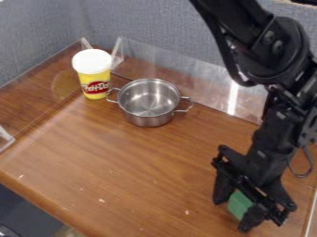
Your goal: Put green object to the left side of the table
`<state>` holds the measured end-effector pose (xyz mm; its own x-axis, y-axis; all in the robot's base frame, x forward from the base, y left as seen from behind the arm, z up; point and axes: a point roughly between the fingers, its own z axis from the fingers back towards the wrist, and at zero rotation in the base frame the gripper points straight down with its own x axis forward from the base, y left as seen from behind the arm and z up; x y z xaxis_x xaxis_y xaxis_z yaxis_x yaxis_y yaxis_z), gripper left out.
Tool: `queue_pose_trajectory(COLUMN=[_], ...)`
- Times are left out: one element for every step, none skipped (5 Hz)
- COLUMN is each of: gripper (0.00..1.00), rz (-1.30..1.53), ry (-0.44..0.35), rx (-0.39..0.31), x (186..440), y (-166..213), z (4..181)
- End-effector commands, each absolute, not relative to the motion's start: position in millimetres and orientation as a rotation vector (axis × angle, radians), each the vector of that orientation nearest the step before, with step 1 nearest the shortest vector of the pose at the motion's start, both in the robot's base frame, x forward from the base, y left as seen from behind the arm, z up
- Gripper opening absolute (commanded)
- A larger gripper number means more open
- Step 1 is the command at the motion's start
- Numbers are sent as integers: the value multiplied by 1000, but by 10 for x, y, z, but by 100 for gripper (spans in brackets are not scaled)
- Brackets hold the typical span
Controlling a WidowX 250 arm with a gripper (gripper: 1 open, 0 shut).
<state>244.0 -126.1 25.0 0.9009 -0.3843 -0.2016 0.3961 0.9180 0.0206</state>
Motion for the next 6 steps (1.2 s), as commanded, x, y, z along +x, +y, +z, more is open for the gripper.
queue_pose_trajectory(gripper=[100,0,100,0,100,0], rz=[-403,-415,-416,-431,-432,-445], ry=[110,100,87,84,77,75], rx=[43,45,43,47,46,48], x=[2564,2594,2618,2636,2651,2662], y=[-1302,-1296,-1288,-1284,-1270,-1266], z=[487,495,538,515,519,490])
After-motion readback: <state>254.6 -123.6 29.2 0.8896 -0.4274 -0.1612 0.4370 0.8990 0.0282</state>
